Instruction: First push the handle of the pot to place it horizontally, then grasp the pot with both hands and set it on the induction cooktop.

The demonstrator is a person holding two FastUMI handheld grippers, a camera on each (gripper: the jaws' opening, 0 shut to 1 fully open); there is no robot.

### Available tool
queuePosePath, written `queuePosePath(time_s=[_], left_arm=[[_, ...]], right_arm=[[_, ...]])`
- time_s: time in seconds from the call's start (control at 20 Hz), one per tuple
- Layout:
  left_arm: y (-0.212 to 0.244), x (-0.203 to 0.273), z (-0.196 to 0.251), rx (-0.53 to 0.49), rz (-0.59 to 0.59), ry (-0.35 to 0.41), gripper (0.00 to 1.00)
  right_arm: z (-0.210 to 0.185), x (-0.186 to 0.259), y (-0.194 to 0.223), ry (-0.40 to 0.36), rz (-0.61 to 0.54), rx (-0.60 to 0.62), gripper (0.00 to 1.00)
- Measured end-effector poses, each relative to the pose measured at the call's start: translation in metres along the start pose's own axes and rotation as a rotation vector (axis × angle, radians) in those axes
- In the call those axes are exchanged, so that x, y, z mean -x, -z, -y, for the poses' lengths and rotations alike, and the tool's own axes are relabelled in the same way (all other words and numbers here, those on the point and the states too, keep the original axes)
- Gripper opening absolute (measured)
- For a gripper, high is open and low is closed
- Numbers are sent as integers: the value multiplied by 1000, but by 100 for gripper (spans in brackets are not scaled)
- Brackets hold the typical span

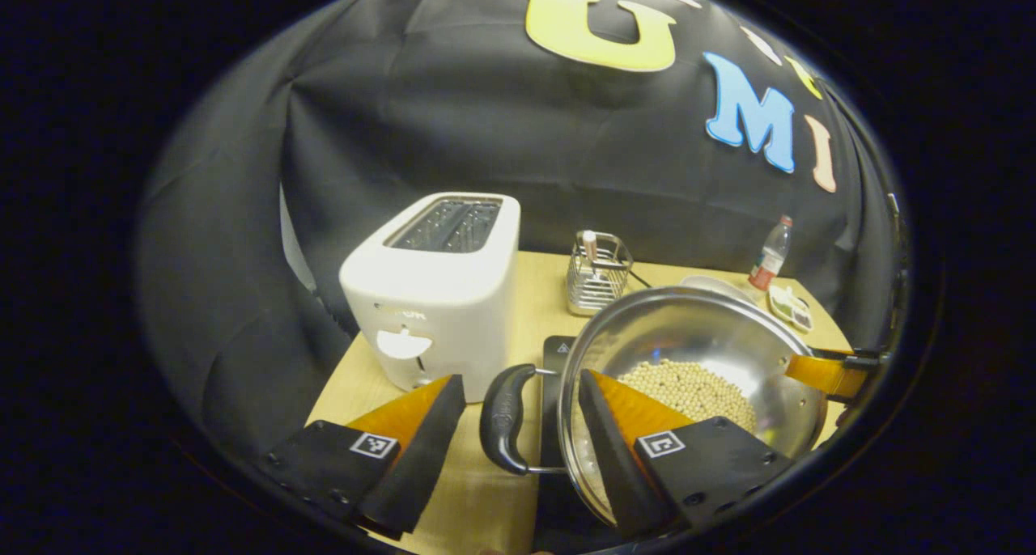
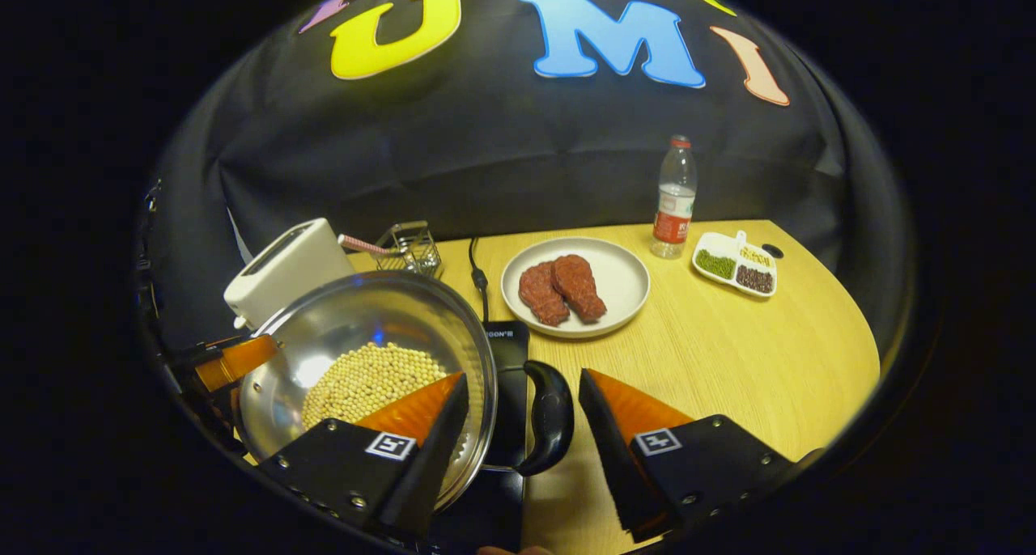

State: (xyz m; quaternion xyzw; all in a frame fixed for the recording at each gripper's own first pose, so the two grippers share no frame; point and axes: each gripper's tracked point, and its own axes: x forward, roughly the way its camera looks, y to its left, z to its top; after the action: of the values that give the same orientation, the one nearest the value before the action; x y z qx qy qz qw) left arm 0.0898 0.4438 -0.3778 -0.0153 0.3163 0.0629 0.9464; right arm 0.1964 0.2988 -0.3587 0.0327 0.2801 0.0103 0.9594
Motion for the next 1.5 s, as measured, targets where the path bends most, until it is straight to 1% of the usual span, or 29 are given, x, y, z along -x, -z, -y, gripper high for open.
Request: queuePosePath(time_s=[0.05, 0.1, 0.2, 0.3, 0.45, 0.55, 0.65, 0.7, 0.85, 0.95, 1.0, 1.1, 1.15, 1.25, 1.4, 1.45, 1.5], left_arm=[[-10, 14, -3, 2, 28, -19, 94], [-20, 28, -2, 2, 62, -36, 94], [-44, 64, 4, -4, 128, -77, 95], [-68, 102, 31, -7, 194, -92, 95], [-107, 156, 96, -22, 298, -66, 94], [-120, 183, 155, -38, 354, -36, 94], [-136, 211, 218, -37, 406, 9, 94], [-143, 224, 244, -32, 432, 30, 93], [-156, 256, 318, -32, 495, 83, 93], [-164, 275, 355, -29, 539, 101, 94], [-164, 285, 368, -25, 553, 102, 94], [-160, 298, 388, -18, 565, 86, 96], [-159, 307, 395, -13, 575, 80, 97], [-151, 321, 409, -9, 580, 67, 99], [-145, 343, 424, -28, 583, 70, 100], [-142, 347, 426, -39, 586, 75, 94], [-141, 351, 426, -56, 594, 79, 100]], right_arm=[[4, 9, -11, -4, 36, 19, 93], [8, 19, -23, -11, 70, 37, 95], [15, 41, -45, -34, 129, 62, 96], [28, 70, -72, -51, 203, 74, 96], [57, 117, -112, -59, 302, 89, 96], [82, 149, -135, -58, 348, 81, 96], [112, 185, -158, -48, 392, 64, 96], [126, 200, -167, -45, 411, 56, 96], [168, 246, -187, -37, 465, 36, 95], [200, 275, -196, -17, 499, 38, 95], [209, 286, -196, -24, 510, 31, 95], [228, 304, -191, -40, 517, 40, 95], [242, 310, -190, -27, 522, 53, 99], [262, 325, -190, -9, 544, 83, 98], [270, 341, -189, 0, 560, 90, 98], [269, 343, -188, -2, 566, 83, 98], [268, 346, -187, 4, 573, 74, 98]])
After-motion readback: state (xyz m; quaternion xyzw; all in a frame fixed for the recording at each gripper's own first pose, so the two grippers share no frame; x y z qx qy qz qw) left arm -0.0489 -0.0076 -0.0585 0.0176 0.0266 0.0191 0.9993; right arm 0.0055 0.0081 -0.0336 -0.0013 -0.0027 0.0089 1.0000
